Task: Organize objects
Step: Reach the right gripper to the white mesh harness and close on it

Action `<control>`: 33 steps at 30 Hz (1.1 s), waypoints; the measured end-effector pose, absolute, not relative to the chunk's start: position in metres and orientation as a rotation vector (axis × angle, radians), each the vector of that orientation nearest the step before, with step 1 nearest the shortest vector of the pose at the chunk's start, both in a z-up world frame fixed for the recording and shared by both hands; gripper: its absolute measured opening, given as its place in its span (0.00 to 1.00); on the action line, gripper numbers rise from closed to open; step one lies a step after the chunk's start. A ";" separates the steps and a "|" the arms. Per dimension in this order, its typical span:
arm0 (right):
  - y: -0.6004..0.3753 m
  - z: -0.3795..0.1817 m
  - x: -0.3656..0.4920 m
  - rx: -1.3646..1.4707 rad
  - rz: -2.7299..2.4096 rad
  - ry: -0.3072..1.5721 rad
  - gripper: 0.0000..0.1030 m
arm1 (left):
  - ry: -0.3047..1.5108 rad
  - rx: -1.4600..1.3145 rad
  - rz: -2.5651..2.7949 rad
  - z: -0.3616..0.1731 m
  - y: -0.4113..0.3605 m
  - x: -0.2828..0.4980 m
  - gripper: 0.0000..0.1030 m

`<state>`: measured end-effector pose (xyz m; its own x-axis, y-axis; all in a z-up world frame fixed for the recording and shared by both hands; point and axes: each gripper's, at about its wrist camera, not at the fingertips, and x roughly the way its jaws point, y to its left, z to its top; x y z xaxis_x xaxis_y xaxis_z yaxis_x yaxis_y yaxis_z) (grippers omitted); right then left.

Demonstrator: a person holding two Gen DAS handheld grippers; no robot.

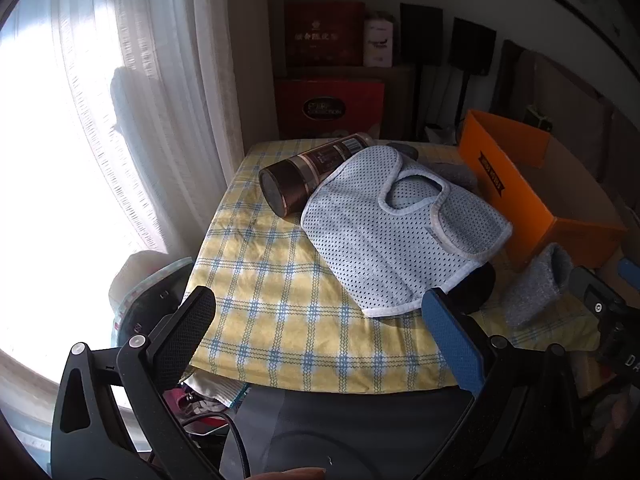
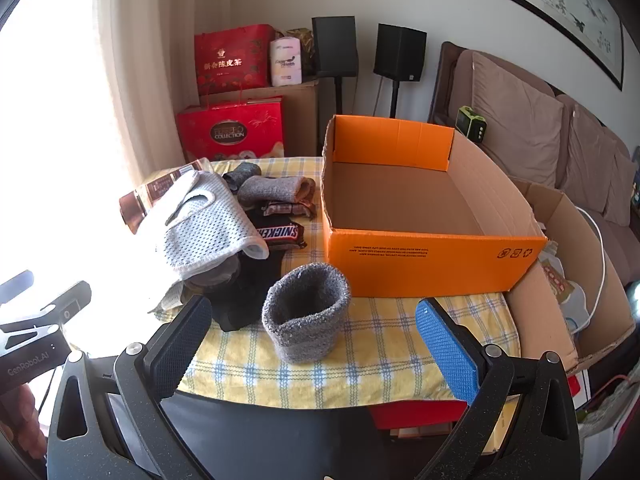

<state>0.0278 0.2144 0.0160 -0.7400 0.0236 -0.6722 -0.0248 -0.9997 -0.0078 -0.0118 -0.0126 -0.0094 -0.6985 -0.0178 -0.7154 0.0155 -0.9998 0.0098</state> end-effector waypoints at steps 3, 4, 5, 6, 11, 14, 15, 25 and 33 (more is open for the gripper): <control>0.214 0.016 0.028 -1.120 2.909 0.002 1.00 | 0.013 1.216 -2.895 -0.009 -0.015 -0.013 1.00; 0.214 0.016 0.027 -1.119 2.911 -0.001 1.00 | 0.032 1.218 -2.905 -0.009 -0.017 -0.013 1.00; 0.215 0.017 0.026 -1.118 2.912 -0.002 1.00 | 0.055 1.222 -2.914 -0.009 -0.020 -0.014 1.00; 0.215 0.018 0.025 -1.116 2.917 0.001 1.00 | 0.080 1.227 -2.921 -0.010 -0.023 -0.015 1.00; 0.218 0.025 0.019 -1.100 2.955 0.031 1.00 | 0.204 1.256 -2.934 -0.013 -0.041 -0.021 1.00; 0.218 0.031 0.013 -1.093 2.991 0.045 1.00 | 0.252 1.273 -2.947 -0.016 -0.050 -0.025 0.99; 0.218 0.032 0.011 -1.093 3.009 0.058 1.00 | 0.274 1.288 -2.954 -0.017 -0.052 -0.028 0.99; 0.193 0.045 -0.043 -1.228 3.152 0.060 0.91 | 0.572 1.496 -2.997 -0.039 -0.062 -0.062 0.90; 0.171 0.025 -0.096 -1.458 3.141 -0.017 0.76 | 0.781 1.659 -2.947 -0.064 -0.061 -0.095 0.90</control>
